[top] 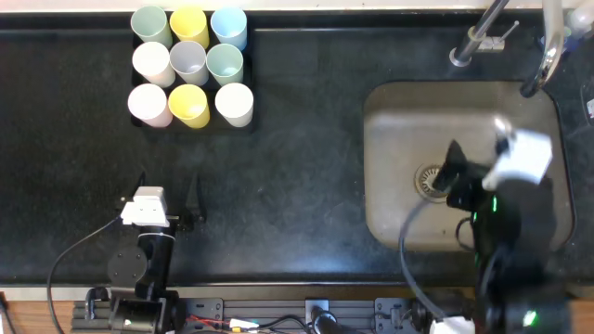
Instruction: Store Cups
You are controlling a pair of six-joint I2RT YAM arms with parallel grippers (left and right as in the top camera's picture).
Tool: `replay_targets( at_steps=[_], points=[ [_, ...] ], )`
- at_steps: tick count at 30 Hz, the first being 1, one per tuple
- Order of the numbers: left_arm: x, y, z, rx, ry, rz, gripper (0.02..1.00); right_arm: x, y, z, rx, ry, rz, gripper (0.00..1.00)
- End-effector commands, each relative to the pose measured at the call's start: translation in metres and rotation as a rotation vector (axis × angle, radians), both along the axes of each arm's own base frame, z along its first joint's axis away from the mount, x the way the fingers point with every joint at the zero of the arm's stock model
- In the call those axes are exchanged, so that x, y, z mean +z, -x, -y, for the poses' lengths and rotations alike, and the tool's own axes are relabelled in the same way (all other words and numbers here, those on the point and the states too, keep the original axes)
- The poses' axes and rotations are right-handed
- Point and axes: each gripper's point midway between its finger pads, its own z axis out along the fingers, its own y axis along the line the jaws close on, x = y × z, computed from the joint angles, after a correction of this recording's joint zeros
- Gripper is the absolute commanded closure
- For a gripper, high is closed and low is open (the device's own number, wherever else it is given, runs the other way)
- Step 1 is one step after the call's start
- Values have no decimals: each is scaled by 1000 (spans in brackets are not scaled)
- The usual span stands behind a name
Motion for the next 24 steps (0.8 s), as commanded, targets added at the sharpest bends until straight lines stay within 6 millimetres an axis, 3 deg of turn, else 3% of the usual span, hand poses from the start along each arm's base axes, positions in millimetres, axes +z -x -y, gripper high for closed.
replay_targets(
  at_steps=[1, 8, 24],
  points=[
    [0, 0, 0, 1, 7, 3, 20, 2, 19, 12, -74, -44, 226, 5],
    [0, 0, 0, 1, 7, 2, 20, 0, 34, 8, -49, -61, 359, 3],
    [0, 0, 0, 1, 7, 2, 20, -63, 4, 15, -85, -68, 518, 3]
  ],
)
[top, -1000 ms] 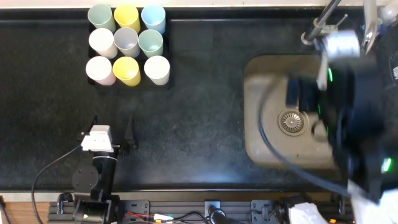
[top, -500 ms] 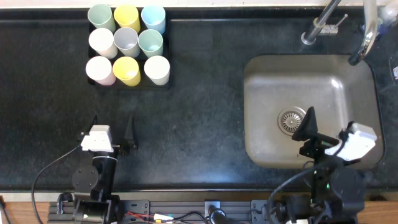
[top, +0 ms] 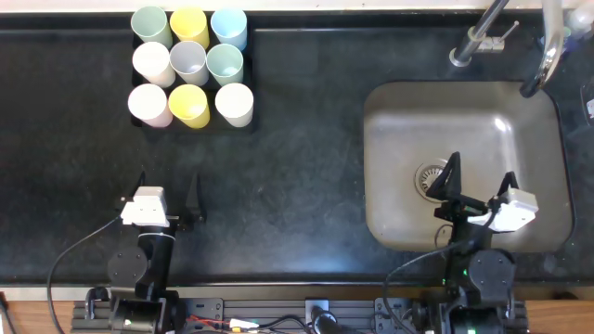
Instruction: Store Cups
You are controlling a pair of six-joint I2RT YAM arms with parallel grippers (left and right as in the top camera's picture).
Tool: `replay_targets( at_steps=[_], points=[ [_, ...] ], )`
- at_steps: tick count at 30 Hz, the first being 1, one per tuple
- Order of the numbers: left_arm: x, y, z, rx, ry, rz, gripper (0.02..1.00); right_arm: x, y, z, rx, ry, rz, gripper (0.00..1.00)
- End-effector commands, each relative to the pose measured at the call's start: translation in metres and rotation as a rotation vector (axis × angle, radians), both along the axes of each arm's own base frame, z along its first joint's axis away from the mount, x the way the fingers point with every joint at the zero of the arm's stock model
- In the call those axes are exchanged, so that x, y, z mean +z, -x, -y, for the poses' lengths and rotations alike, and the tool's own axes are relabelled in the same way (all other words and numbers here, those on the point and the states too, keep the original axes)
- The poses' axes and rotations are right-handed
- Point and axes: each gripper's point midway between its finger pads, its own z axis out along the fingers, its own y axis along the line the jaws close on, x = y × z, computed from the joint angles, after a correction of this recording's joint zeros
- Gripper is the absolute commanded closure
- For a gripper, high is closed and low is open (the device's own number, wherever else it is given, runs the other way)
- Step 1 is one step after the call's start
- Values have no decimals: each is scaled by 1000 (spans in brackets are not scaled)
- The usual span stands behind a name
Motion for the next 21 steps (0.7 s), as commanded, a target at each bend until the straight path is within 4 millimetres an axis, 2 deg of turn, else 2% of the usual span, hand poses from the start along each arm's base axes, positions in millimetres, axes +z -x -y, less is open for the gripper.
replay_targets(
  at_steps=[1, 7, 21],
  points=[
    [0, 0, 0, 1, 7, 3, 20, -22, 0, 4, -19, -12, 28, 5],
    [0, 0, 0, 1, 7, 3, 20, -56, -4, 4, -19, -10, -11, 3],
    [0, 0, 0, 1, 7, 3, 20, -54, -5, 3, -16, -11, 23, 3]
  ],
)
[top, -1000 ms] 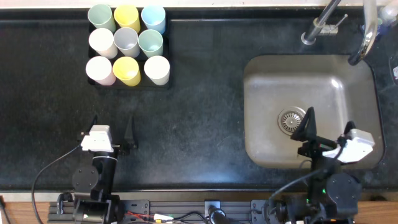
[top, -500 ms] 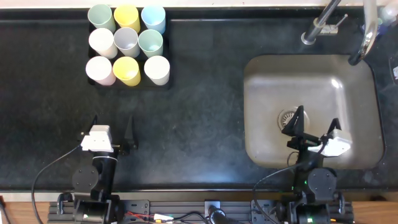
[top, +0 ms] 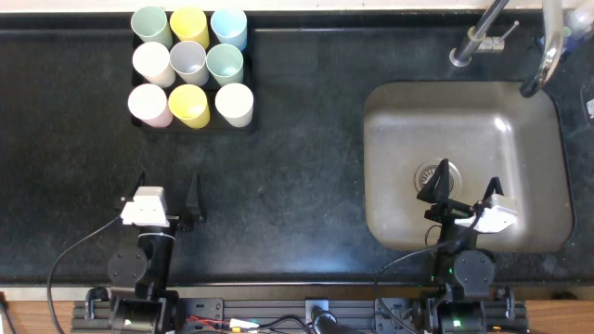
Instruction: Store Cups
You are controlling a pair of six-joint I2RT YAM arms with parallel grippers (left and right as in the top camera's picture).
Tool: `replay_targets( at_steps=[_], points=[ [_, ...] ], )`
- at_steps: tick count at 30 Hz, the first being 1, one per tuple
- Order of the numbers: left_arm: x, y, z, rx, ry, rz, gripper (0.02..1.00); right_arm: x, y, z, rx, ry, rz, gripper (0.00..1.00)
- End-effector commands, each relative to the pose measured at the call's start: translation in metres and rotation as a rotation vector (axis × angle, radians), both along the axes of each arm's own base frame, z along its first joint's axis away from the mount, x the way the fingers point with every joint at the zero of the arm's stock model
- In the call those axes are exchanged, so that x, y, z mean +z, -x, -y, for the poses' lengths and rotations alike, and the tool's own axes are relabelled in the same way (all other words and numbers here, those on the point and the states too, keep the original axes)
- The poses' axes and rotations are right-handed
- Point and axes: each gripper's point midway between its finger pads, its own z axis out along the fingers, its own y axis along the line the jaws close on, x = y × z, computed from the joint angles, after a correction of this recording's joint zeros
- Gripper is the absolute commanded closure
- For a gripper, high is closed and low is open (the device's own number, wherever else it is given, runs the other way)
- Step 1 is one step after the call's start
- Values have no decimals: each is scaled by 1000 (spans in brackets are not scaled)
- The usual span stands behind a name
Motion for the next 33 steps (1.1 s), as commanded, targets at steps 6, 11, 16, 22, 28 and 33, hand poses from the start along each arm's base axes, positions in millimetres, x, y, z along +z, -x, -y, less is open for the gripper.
replay_targets(
  at_steps=[6, 11, 16, 22, 28, 33],
  points=[
    [0, 0, 0, 1, 7, 3, 20, -3, -1, -2, 15, -4, 5, 3],
    [0, 0, 0, 1, 7, 3, 20, -5, -6, -43, 253, 121, -20, 3],
    [0, 0, 0, 1, 7, 3, 20, -10, -5, -56, 328, 216, -46, 5],
    [0, 0, 0, 1, 7, 3, 20, -10, -5, -55, 325, 233, -48, 5],
    [0, 0, 0, 1, 7, 3, 20, -10, -5, -56, 325, 233, -48, 3],
    [0, 0, 0, 1, 7, 3, 20, -10, -5, -55, 325, 233, -48, 3]
  ],
)
